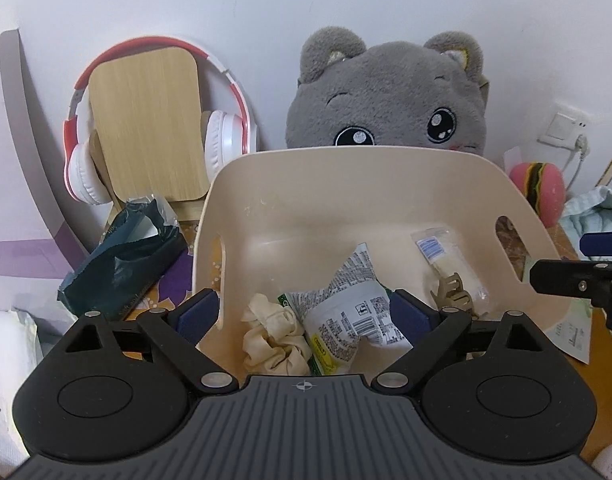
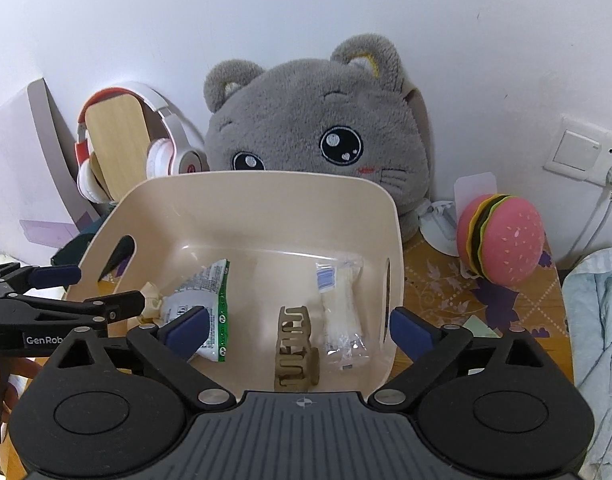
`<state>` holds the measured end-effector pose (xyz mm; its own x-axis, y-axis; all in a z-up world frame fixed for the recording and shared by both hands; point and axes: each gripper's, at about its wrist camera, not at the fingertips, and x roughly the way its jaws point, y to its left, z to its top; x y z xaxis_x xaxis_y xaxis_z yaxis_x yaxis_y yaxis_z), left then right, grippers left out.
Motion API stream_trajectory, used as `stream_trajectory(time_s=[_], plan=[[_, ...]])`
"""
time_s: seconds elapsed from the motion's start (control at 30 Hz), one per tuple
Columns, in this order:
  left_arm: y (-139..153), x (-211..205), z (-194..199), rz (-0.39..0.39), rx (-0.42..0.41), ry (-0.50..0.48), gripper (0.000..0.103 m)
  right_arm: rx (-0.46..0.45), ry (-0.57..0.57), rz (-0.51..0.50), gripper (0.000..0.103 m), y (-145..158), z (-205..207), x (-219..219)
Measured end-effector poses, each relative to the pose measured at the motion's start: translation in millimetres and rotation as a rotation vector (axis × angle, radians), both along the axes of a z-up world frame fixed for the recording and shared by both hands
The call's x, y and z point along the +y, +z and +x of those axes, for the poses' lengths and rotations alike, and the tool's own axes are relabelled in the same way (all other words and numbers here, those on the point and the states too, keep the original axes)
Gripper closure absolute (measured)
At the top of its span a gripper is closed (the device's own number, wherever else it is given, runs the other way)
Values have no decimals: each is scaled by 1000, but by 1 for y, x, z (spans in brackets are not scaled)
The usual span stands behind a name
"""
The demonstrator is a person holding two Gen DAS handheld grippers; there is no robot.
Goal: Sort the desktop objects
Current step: 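Reach the left tool to the green chip bag while the right tool reaches the brown claw clip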
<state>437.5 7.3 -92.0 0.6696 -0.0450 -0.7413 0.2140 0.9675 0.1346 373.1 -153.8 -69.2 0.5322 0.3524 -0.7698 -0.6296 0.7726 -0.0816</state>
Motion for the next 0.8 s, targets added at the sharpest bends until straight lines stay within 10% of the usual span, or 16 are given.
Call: stream_trajectory(time_s=[0.8], plan=[[-19, 25, -72, 16, 142, -136, 9, -69, -33, -163, 0, -21, -49, -105]])
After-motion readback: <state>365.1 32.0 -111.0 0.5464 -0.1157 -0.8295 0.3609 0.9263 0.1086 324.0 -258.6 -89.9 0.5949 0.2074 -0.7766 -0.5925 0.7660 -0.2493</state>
